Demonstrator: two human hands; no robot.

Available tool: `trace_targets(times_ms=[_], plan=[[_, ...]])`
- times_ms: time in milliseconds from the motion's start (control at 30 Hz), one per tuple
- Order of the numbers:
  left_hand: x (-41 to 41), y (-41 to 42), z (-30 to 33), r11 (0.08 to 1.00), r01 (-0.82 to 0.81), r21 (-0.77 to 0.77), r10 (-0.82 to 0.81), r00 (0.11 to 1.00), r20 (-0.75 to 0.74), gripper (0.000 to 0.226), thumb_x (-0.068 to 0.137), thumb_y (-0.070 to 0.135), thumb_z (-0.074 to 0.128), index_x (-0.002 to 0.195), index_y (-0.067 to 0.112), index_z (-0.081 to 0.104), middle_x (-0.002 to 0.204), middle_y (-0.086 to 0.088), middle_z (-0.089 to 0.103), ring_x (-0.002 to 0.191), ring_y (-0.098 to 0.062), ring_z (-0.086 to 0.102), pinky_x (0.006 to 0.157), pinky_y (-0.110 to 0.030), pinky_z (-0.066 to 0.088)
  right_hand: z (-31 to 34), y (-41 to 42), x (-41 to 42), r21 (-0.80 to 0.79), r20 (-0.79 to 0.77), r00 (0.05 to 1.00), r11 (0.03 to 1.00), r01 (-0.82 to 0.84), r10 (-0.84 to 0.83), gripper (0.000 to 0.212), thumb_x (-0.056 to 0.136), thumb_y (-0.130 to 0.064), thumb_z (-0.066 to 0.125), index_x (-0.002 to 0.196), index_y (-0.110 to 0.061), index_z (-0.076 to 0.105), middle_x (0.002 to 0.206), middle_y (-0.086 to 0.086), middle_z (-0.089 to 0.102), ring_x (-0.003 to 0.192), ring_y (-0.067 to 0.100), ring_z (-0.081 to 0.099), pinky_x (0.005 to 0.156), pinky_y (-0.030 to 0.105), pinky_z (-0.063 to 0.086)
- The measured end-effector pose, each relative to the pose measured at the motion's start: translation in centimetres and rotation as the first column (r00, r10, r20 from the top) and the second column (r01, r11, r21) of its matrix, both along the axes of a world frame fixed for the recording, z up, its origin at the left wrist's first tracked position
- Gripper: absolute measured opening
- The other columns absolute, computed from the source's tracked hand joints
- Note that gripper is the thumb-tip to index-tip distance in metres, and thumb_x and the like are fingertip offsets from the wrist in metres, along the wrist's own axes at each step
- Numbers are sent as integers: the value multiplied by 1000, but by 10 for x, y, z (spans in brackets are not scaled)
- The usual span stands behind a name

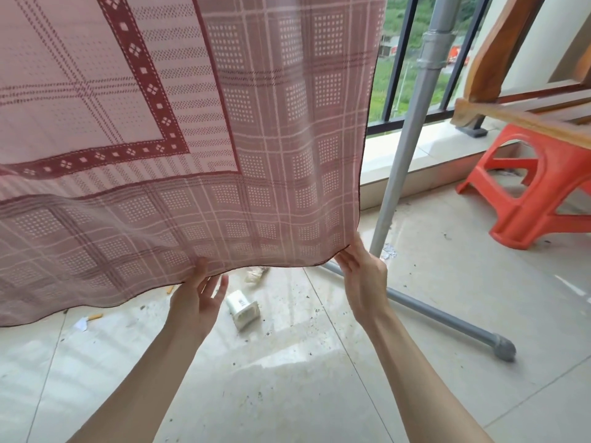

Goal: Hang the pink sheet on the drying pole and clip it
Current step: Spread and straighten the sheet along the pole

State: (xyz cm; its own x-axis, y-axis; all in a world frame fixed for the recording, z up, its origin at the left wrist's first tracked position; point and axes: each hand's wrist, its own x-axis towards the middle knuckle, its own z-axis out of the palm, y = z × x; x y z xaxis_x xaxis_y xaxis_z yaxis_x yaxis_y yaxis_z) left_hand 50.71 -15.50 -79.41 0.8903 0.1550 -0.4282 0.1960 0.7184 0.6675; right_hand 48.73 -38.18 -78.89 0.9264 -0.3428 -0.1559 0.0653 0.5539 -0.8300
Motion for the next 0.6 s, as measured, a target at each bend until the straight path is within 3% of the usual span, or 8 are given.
trace_targets(times_ms=[67, 200, 267, 367, 500, 600], plan=[[2, 4, 0, 999, -34, 9, 34, 999, -1, 7, 89, 12, 57, 89, 18, 58, 87, 5, 65, 93, -9, 60, 86, -30, 46, 3, 0, 1, 191, 19, 1000, 982, -5, 1, 35, 96, -24, 46, 100, 5, 66, 98, 13, 70, 94, 19, 66, 87, 27, 48], [2, 12, -2, 998, -56, 18, 56, 998, -10, 11, 86, 9, 61, 92, 18, 58, 81, 7, 69, 90, -8, 61, 78, -29, 48, 7, -4, 1, 335, 45, 999, 942, -2, -14, 20, 93, -8, 49, 89, 2, 66, 86, 7, 71, 91, 16, 67, 91, 26, 50], [0, 15, -4, 999, -50, 21, 51, 999, -11, 12, 86, 9, 61, 92, 18, 58, 76, 8, 71, 90, -7, 61, 78, -29, 47, 8, -6, 2, 278, 47, 999, 961, 1, -15, 15, 91, -6, 53, 88, 1, 66, 84, 5, 72, 89, 14, 68, 87, 23, 52], [-2, 16, -5, 998, -50, 22, 50, 999, -6, 11, 86, 9, 60, 91, 18, 59, 70, 10, 71, 89, -7, 61, 80, -29, 48, 4, -9, 8, 24, 4, 999, 998, 50, -50, 12, 83, -3, 65, 95, -4, 63, 93, 7, 71, 92, 16, 66, 85, 24, 51], [-1, 15, -8, 996, -84, 22, 85, 996, -10, 9, 86, 11, 61, 90, 18, 57, 86, 7, 64, 88, -7, 59, 84, -29, 47, -3, -21, 14, -89, -76, 984, 984, 157, -164, 18, 84, 0, 63, 93, -15, 58, 85, 2, 57, 74, 11, 55, 68, 21, 46], [2, 10, -10, 997, -71, 19, 71, 997, -8, 7, 86, 11, 60, 86, 17, 57, 74, 9, 67, 83, -6, 58, 77, -27, 48, -8, -25, 12, -137, -54, 998, 990, 11, -19, 31, 84, -12, 65, 114, -16, 57, 91, 0, 60, 84, 11, 59, 72, 23, 46]])
